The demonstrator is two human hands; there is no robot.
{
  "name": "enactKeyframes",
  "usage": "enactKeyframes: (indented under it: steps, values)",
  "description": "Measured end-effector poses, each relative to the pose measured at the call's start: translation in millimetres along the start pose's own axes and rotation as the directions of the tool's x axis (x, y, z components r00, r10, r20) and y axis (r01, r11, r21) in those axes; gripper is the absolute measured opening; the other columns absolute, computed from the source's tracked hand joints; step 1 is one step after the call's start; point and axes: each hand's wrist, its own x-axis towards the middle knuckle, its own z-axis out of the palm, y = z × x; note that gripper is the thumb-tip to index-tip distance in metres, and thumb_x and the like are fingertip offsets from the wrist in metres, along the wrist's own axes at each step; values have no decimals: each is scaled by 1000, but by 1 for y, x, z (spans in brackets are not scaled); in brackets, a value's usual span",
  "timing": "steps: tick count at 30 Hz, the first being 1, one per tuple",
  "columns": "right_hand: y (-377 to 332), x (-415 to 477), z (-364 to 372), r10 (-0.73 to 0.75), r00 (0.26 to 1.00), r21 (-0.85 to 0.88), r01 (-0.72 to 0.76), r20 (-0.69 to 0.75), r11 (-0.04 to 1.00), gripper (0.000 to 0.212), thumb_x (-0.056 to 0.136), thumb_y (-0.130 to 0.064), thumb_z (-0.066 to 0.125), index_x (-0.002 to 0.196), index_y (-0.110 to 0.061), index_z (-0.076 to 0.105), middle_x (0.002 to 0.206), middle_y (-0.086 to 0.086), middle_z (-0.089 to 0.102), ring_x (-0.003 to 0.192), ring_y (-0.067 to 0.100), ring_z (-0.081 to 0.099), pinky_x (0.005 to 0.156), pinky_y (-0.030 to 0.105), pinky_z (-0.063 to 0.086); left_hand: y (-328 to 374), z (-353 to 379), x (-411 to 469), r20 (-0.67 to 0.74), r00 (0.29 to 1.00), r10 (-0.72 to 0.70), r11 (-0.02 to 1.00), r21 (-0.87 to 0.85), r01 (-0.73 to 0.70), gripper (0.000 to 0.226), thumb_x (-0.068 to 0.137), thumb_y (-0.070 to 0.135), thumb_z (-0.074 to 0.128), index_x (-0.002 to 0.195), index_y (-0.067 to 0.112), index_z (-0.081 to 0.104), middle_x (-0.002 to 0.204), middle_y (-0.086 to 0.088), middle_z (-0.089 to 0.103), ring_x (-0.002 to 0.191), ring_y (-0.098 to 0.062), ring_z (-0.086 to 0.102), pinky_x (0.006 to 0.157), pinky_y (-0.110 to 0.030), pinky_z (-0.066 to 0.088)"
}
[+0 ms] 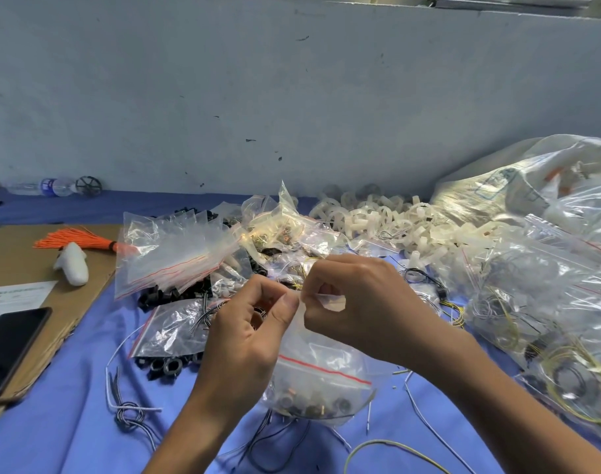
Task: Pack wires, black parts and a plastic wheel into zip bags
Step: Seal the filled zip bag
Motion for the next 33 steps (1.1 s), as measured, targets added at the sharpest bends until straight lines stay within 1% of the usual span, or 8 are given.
enactKeyframes:
  steps: [3,8,12,17,19,25,30,33]
  values:
    - [5,-3,2,11,1000,-18,-11,-9,1000,19,74,-42,53,78,-28,64,73,-14,61,69,9,56,64,35,50,1,2,0,-10,1000,4,1000,18,-4,14,91,36,59,86,24,63,74,5,63,63,-7,53,59,-21,43]
    - [23,-10,-2,33,999,-5,-33,-27,999,7,74,-33,65,79,-28,66,74,-14,62,71,8,57,66,34,51,2,1,1,-33,999,16,999,42,-15,13,91,36,59,84,26,63,75,4,64,61,-3,52,57,-15,41]
    - [41,-19,-7,68,995,-27,-70,-69,997,10,73,-35,63,79,-27,65,74,-14,63,70,6,57,66,34,51,-2,-5,4,-56,998,-6,1000,28,8,13,91,37,59,85,26,64,76,3,64,61,-2,51,58,-16,42]
    - [62,-35,-13,75,988,-41,-81,-133,996,4,74,-32,65,75,-28,64,69,-18,57,67,-5,53,63,29,50,-6,-7,1,-71,997,-22,999,35,24,13,89,36,60,86,25,65,77,2,64,64,-14,52,62,-19,43]
    - [67,-41,-17,75,987,-45,-82,-142,996,3,75,-32,66,76,-29,64,69,-20,57,67,-7,53,62,24,48,-7,-8,2,-82,996,-19,999,37,22,13,89,37,60,86,25,65,77,3,64,65,-12,52,63,-20,43]
    - [78,-57,-24,99,979,-60,-111,-179,992,15,71,-12,78,74,-24,69,64,-16,58,61,-7,51,60,13,41,-6,-6,1,-87,996,-8,999,35,11,13,90,37,59,87,26,64,79,1,63,65,-25,55,60,-32,45]
    - [77,-73,-31,127,974,-34,-136,-188,990,12,75,-11,78,76,-21,72,63,-12,61,58,6,57,59,25,49,-7,-2,2,-70,998,4,999,41,-1,12,92,37,62,90,26,64,82,4,65,62,-17,65,58,-18,50]
    - [80,-83,-38,161,970,-16,-166,-184,986,8,82,-15,77,79,-20,71,64,-11,62,58,7,57,61,32,51,-6,4,4,-74,997,9,1000,29,-7,8,94,31,63,90,25,64,82,4,66,60,-15,66,58,-12,48]
